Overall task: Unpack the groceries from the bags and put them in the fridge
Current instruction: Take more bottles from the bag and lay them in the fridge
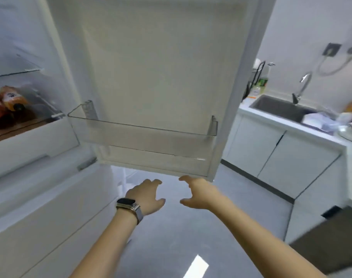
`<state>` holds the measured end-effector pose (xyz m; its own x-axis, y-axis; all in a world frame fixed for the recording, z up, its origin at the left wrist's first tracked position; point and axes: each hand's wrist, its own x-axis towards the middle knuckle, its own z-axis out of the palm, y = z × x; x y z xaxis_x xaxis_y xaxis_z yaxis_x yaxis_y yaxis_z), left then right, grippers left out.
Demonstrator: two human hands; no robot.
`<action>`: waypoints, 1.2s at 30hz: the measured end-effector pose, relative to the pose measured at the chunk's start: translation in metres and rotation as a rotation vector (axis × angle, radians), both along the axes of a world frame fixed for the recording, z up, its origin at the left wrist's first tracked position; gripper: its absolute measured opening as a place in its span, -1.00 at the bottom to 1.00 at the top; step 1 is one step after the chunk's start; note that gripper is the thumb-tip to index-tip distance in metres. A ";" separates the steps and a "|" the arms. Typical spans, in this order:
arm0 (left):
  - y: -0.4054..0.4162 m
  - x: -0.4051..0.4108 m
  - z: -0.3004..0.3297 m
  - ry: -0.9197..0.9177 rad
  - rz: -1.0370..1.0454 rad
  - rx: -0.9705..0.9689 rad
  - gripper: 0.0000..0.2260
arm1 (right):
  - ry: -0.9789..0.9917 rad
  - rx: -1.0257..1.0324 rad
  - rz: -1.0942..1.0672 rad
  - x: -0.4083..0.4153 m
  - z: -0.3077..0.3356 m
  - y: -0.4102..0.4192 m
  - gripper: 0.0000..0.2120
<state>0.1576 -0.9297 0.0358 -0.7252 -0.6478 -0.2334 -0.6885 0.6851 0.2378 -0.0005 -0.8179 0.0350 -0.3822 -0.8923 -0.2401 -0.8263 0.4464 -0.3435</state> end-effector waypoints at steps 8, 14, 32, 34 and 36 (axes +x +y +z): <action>0.108 -0.144 0.005 0.092 -0.543 0.025 -0.35 | 0.096 0.051 -0.517 -0.092 -0.006 0.163 -0.38; 0.173 -0.230 0.004 0.111 -0.820 -0.009 -0.34 | 0.147 0.092 -0.923 -0.113 -0.011 0.274 -0.24; 0.429 -0.306 -0.011 0.064 -1.686 0.075 -0.29 | 0.150 0.097 -1.906 -0.007 -0.016 0.505 -0.24; 0.459 -0.298 -0.014 0.053 -1.765 0.095 -0.30 | 0.144 0.094 -1.977 0.013 -0.017 0.526 -0.27; 0.488 -0.289 -0.018 0.042 -1.827 0.104 -0.33 | 0.136 0.084 -2.043 0.034 -0.020 0.548 -0.31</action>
<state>-0.1316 -0.4417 0.0176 -0.4313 0.8837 -0.1819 0.8243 0.4680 0.3187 0.0330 -0.2697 0.0150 -0.6177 0.7740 -0.1392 0.7758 0.5707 -0.2692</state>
